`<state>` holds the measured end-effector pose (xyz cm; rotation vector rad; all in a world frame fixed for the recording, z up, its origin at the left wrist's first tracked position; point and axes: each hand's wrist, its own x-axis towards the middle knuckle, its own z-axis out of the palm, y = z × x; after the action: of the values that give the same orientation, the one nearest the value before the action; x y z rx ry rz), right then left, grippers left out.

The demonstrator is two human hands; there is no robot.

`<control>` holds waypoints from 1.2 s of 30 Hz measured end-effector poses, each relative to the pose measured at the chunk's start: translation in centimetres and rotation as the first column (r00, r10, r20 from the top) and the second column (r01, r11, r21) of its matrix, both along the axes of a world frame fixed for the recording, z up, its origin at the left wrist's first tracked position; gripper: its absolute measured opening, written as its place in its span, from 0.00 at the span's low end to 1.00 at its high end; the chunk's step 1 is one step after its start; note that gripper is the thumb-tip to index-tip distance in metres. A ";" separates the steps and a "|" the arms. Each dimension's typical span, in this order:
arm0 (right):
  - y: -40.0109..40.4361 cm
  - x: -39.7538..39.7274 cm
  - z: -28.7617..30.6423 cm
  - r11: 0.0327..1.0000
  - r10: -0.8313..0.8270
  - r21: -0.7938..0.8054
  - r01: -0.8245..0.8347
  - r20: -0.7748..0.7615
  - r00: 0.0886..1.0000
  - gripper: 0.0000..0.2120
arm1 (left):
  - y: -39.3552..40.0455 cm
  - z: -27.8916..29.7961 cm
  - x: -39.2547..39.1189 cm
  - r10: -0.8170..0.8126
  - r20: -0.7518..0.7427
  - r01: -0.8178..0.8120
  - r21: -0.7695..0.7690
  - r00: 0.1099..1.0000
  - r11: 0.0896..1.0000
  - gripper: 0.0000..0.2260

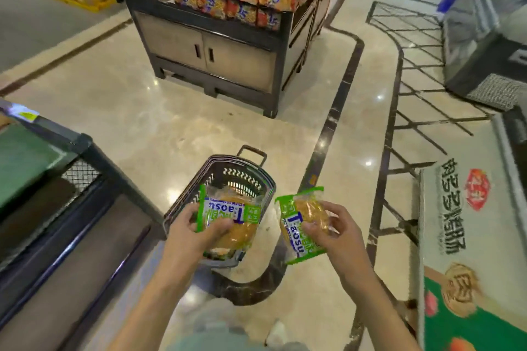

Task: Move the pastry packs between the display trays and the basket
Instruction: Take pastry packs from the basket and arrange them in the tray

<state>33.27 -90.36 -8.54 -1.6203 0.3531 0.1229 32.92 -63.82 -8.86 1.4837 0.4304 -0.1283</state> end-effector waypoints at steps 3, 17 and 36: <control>-2.3 3.4 -1.4 0.999 0.034 0.001 -0.034 -0.024 0.999 0.24 | -2.3 -1.6 2.0 0.061 -0.055 -0.063 -0.039 0.997 0.997 0.27; -0.3 27.3 -4.5 0.851 0.468 -0.157 -0.501 -0.203 0.860 0.20 | -3.3 -9.1 16.7 0.481 -0.210 -0.507 -0.094 0.851 0.857 0.20; 17.4 52.4 -36.6 -0.397 0.773 -0.238 -0.886 -0.607 -0.184 0.29 | -3.1 -31.7 25.8 0.875 -0.444 -0.962 0.088 0.193 0.257 0.11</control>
<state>85.71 -73.00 -45.13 -2.2091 -1.1774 1.6640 58.73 -66.88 -40.60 0.7121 1.5988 0.5188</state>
